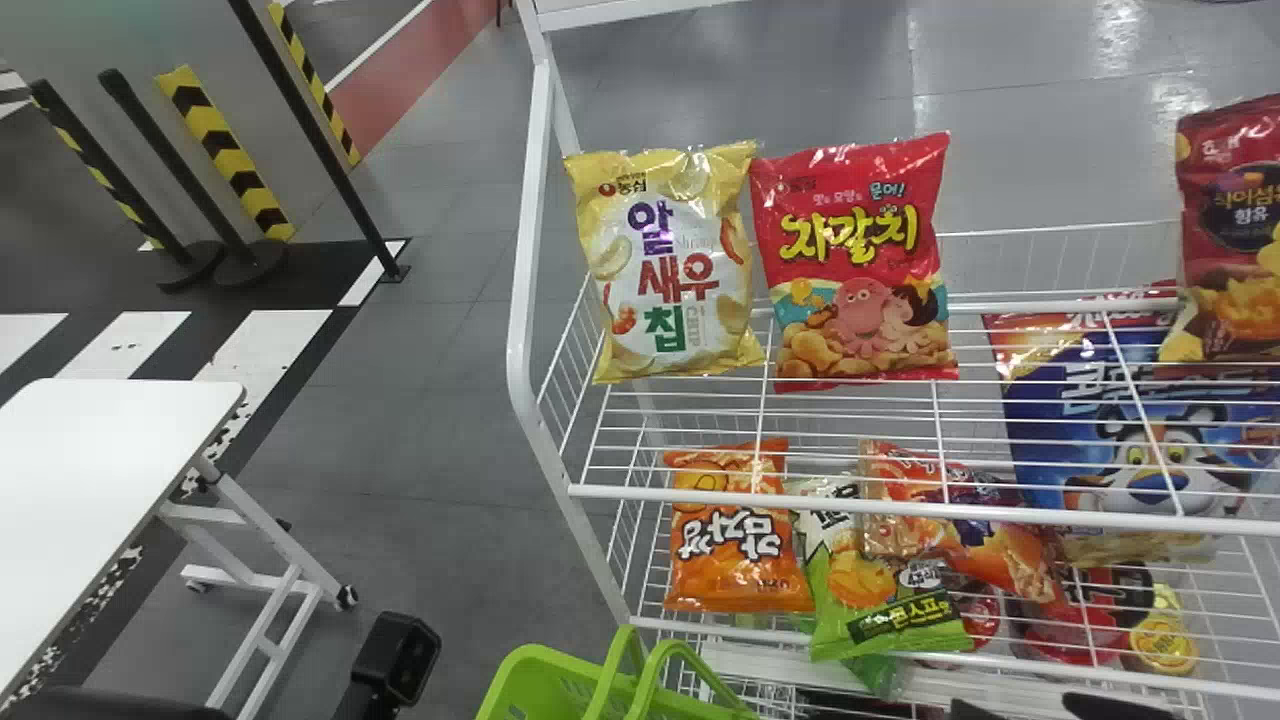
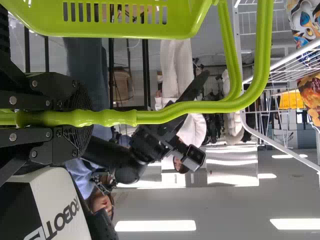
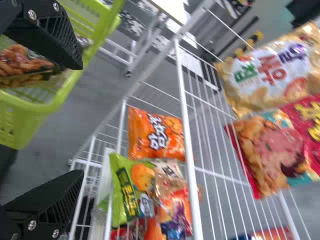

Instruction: Hold basket handle with left hand then pick spicy shrimp crackers with right hand and place into basket

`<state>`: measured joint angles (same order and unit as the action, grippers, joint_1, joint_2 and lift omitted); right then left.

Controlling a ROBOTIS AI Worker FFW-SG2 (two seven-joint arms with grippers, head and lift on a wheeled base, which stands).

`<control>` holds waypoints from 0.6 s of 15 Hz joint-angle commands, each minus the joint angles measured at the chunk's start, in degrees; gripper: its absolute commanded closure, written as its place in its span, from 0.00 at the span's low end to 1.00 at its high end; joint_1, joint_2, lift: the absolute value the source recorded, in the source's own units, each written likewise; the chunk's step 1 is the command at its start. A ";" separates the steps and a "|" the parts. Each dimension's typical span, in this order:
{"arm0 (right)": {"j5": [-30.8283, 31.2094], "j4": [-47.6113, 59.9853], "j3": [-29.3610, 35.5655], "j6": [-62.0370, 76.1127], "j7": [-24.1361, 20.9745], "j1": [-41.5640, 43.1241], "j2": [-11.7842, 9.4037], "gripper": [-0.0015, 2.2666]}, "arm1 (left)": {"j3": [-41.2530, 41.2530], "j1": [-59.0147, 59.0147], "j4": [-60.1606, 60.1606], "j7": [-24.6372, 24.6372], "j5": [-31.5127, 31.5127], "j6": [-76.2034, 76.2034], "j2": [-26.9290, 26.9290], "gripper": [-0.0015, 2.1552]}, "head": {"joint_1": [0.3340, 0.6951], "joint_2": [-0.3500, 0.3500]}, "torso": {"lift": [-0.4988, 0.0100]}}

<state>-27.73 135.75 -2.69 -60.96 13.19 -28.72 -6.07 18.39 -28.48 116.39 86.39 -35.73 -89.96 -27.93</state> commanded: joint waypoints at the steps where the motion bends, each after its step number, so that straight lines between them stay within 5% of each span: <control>1: 0.84 -6.46 0.41 14.24 0.61 -1.07 0.00 0.03 | -0.29 0.09 -0.02 -0.09 0.22 -0.07 0.15 0.99 | 1.00 0.95 | 0.91; 9: 13.05 -19.82 -3.99 53.09 0.17 -5.03 0.00 0.03 | -0.64 0.18 -0.37 -0.26 0.40 -0.07 0.42 0.99 | 1.00 0.74 | 0.91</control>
<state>-16.93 118.57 -5.79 -14.96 13.56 -33.09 -6.06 17.91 -28.36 116.03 86.13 -35.34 -89.96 -27.54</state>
